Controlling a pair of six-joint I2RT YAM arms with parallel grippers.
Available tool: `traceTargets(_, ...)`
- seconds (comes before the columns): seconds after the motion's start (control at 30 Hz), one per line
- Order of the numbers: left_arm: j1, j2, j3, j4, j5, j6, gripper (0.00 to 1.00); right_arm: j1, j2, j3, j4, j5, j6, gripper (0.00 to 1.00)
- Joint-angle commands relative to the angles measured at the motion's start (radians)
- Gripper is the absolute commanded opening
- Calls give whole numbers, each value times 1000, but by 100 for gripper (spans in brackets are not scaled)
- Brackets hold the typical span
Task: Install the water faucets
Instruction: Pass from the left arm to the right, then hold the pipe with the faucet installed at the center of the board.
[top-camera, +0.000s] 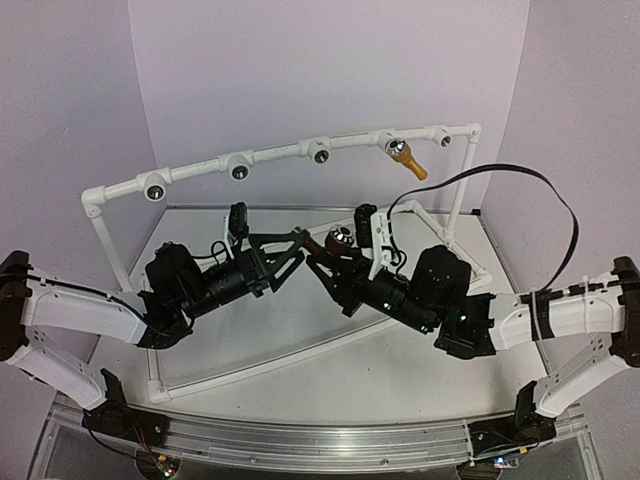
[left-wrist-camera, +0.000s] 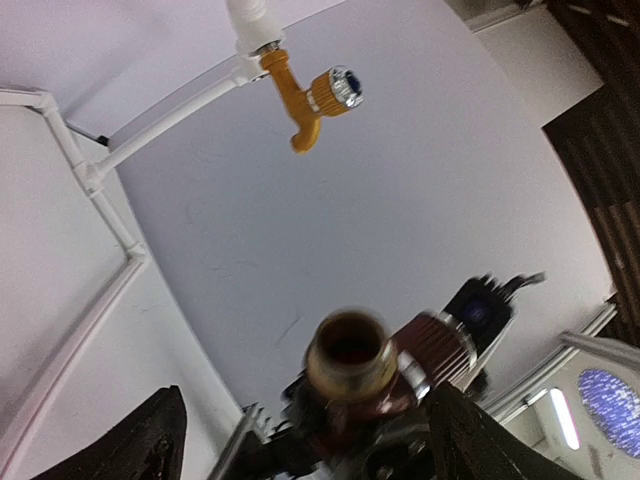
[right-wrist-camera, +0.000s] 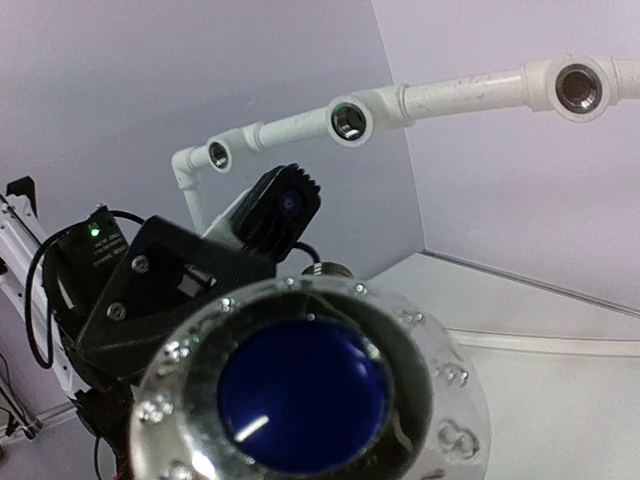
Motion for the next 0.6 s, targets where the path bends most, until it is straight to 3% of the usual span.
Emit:
traceTargets(0.0,6,-128,-84,-105,-54,69,90,-3,-141,106,-403,102,-206,0)
traceTargets(0.13,8,-199,-54,-412,-95,198,89,-3,-173,256,-746,213,-371,0)
traceTargets(0.23,12,-208,-13,-584,-111,300,88,-3,-181,355,-883,265,-500,0)
traceTargets(0.37,54,-165,13,-672,-68,351,86,-3,-104,532,-1040,416,-706,0)
traceTargets(0.57,116,75,145,-723,174,401,83,-3,28,712,-1097,520,-995,0)
